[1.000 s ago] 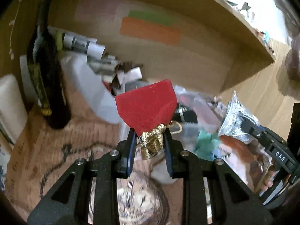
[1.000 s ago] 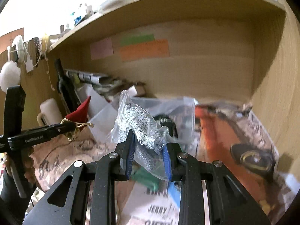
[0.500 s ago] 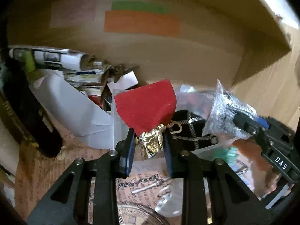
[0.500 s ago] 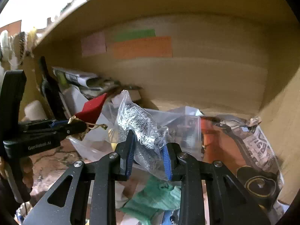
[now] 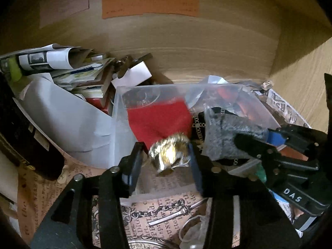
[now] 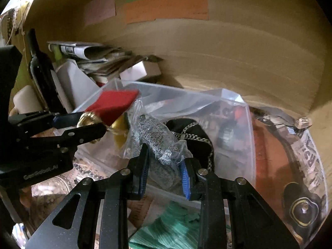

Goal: Organize soft objects
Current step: 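Carry the red square and foil bag into the bin and open both tools, then grasp the white cloth pouch with the left tool while the right tool grasps the green knit glove, then lower the white pouch into the bin and open the left tool while the right tool holds the glove, then lower the green glove into the bin and open the right tool, then grasp the floral fabric scrunchie with the left tool while the right tool grasps the braided hair tie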

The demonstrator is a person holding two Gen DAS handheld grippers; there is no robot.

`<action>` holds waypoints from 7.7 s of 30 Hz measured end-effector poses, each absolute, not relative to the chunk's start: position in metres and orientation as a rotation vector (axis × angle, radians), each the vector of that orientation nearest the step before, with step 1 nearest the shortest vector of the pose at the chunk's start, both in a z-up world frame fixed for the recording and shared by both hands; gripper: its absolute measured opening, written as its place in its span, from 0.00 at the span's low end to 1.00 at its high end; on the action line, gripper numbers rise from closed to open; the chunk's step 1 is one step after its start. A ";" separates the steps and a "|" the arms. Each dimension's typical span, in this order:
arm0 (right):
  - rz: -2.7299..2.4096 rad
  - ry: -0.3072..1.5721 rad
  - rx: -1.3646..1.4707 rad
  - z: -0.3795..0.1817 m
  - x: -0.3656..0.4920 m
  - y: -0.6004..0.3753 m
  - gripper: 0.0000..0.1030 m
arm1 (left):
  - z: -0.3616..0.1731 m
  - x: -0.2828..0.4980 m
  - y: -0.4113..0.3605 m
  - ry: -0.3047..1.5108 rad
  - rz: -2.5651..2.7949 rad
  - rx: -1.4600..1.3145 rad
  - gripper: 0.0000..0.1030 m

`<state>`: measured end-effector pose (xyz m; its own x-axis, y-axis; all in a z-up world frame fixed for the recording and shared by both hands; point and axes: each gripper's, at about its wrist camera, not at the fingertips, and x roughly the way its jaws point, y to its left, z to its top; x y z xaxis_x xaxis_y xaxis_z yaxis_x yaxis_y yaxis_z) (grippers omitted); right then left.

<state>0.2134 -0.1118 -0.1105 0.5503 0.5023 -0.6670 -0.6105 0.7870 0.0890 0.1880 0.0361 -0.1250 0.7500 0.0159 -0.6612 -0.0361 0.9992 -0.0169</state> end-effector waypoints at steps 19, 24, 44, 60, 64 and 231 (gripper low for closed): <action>0.598 0.556 -0.111 -0.066 0.166 -0.155 0.71 | -0.083 0.123 0.031 0.588 -0.062 -0.076 0.73; 0.575 0.545 -0.098 -0.068 0.151 -0.172 0.76 | -0.092 0.109 0.022 0.599 -0.091 -0.080 0.85; 0.612 0.821 -0.101 -0.148 0.163 -0.158 0.71 | -0.178 0.132 -0.002 0.870 -0.165 -0.142 0.85; 0.638 0.801 -0.093 -0.145 0.157 -0.157 0.17 | -0.166 0.115 -0.013 0.821 -0.201 -0.102 0.26; 0.652 0.778 -0.094 -0.138 0.150 -0.157 0.13 | -0.148 0.107 -0.011 0.771 -0.201 -0.092 0.24; 0.608 0.791 -0.125 -0.140 0.144 -0.200 0.14 | -0.149 0.059 -0.007 0.740 -0.132 -0.108 0.27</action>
